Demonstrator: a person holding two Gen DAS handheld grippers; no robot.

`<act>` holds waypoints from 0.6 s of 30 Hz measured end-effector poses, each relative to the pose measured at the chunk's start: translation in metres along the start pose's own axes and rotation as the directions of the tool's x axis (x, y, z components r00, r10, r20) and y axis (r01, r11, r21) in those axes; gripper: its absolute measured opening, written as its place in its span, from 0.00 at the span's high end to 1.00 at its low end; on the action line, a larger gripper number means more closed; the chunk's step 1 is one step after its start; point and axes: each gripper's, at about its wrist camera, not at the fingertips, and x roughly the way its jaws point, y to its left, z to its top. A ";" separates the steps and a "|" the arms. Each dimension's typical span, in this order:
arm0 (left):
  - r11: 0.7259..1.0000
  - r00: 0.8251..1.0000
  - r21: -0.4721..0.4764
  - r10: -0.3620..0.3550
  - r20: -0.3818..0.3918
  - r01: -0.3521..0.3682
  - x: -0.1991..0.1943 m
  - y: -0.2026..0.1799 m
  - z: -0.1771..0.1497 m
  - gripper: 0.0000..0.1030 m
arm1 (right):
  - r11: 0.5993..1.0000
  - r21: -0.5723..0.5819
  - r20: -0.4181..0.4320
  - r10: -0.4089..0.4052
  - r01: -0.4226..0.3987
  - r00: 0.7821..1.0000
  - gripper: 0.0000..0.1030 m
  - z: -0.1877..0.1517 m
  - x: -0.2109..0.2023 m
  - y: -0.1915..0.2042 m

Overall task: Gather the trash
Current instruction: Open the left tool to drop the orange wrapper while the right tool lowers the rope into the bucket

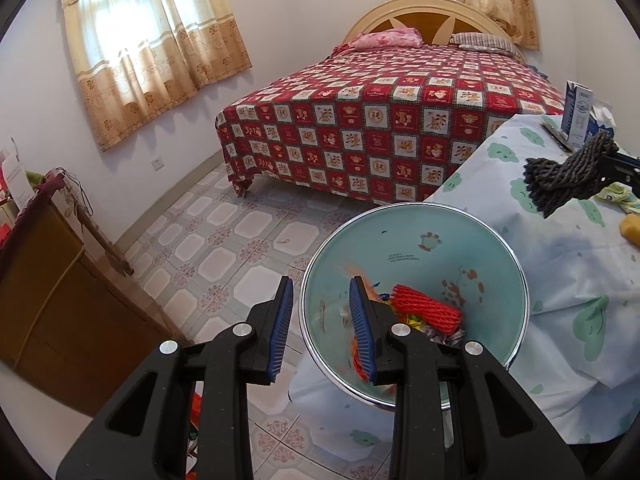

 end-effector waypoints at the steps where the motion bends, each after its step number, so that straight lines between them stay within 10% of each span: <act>1: 1.000 1.000 0.000 -0.002 0.001 0.002 0.000 0.000 0.000 0.71 | 1.000 -0.002 0.000 0.002 -0.002 1.000 0.89 0.000 0.000 0.001; 10: 1.000 1.000 -0.011 -0.005 0.006 0.005 -0.003 0.003 0.002 0.70 | 0.999 -0.035 -0.006 0.034 -0.034 0.999 0.89 0.005 0.009 0.022; 15: 0.999 1.000 -0.030 0.012 0.016 -0.011 -0.004 0.008 0.003 0.44 | 0.996 -0.059 -0.011 0.067 -0.068 0.998 0.88 0.007 0.015 0.036; 18: 0.999 1.000 -0.038 0.015 0.012 -0.014 -0.003 0.011 0.003 0.39 | 0.992 -0.069 -0.017 0.104 -0.105 0.994 0.66 0.006 0.019 0.045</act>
